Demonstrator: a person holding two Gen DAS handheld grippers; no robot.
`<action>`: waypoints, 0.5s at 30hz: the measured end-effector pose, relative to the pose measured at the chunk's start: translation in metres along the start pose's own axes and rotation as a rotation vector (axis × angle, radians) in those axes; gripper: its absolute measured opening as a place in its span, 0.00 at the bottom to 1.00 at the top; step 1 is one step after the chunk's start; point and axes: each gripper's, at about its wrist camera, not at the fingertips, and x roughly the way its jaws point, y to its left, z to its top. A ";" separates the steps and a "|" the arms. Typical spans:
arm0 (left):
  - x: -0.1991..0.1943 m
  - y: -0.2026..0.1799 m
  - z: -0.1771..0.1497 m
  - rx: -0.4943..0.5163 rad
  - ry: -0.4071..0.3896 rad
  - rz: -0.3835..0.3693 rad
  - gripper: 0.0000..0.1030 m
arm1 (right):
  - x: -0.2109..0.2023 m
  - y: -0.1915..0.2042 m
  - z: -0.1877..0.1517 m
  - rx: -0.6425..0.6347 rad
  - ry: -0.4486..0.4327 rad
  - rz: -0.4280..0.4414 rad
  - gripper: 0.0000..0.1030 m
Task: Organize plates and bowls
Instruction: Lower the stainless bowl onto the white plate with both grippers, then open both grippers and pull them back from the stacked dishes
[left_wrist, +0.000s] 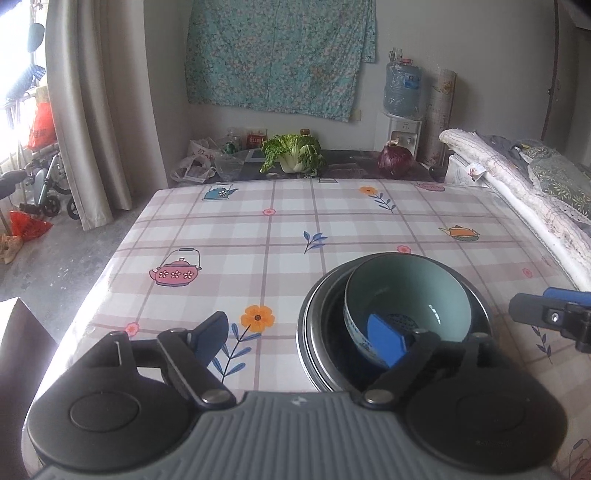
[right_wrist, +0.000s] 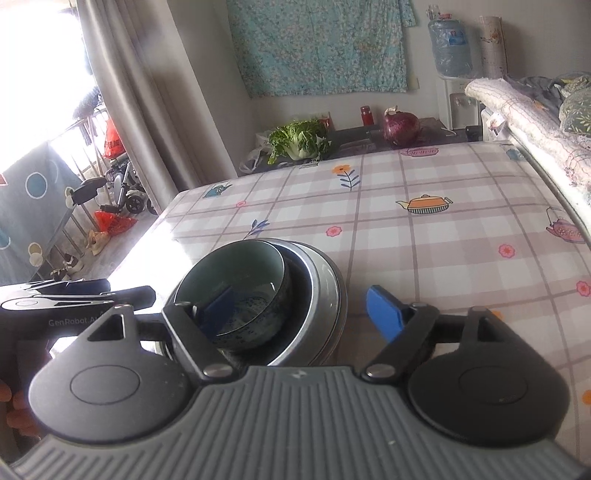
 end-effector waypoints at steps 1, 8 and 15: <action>-0.003 0.000 0.000 -0.002 -0.005 0.002 0.83 | -0.005 0.002 -0.001 -0.007 -0.005 0.003 0.79; -0.019 -0.006 -0.013 0.020 -0.046 0.012 0.89 | -0.028 0.023 -0.013 -0.060 -0.017 0.020 0.88; -0.017 0.001 -0.057 0.043 -0.138 0.065 0.90 | -0.039 0.042 -0.030 -0.113 -0.017 0.025 0.96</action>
